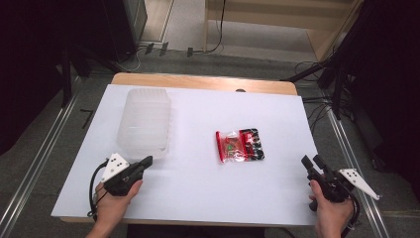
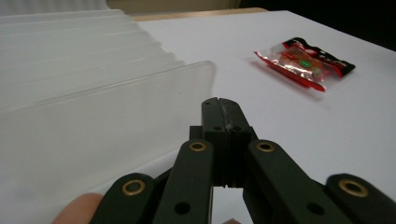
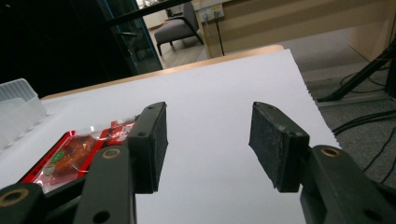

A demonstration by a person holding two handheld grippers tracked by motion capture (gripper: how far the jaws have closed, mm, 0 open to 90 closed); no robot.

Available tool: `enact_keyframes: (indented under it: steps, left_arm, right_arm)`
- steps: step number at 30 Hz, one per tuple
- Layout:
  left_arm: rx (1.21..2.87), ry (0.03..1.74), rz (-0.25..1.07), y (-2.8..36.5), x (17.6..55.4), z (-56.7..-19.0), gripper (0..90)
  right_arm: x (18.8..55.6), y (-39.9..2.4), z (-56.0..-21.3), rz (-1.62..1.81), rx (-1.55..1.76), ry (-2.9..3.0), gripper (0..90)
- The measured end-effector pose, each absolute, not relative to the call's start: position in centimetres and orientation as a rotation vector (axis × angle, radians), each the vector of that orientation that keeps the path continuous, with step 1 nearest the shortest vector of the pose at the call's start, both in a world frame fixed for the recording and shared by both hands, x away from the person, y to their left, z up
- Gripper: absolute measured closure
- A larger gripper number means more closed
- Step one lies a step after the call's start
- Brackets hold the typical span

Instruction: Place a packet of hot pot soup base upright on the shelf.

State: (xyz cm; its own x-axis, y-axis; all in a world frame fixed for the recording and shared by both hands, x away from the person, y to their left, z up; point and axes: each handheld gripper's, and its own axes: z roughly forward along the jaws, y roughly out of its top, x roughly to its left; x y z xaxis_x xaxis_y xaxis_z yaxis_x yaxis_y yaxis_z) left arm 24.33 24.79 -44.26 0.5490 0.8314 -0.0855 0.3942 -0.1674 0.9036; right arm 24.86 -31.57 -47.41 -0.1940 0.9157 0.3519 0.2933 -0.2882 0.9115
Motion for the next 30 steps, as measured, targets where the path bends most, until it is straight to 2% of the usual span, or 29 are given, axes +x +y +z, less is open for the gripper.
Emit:
enact_keyframes:
  steps: [9, 17, 30]
  left_arm:
    - [1.853, 0.976, 0.460, 21.1, 25.8, -44.2, 90.0]
    - [1.891, 0.941, 0.429, 17.5, 26.9, -44.0, 90.0]
    - [1.944, 0.884, 0.393, 12.6, 28.2, -44.2, 90.0]
  right_arm:
    - [25.9, -29.7, -47.4, 1.544, 1.529, 1.504, 51.0]
    - [27.3, -27.0, -47.5, 1.514, 1.537, 1.649, 53.4]
    - [28.8, -25.3, -47.6, 1.528, 1.550, 1.735, 54.4]
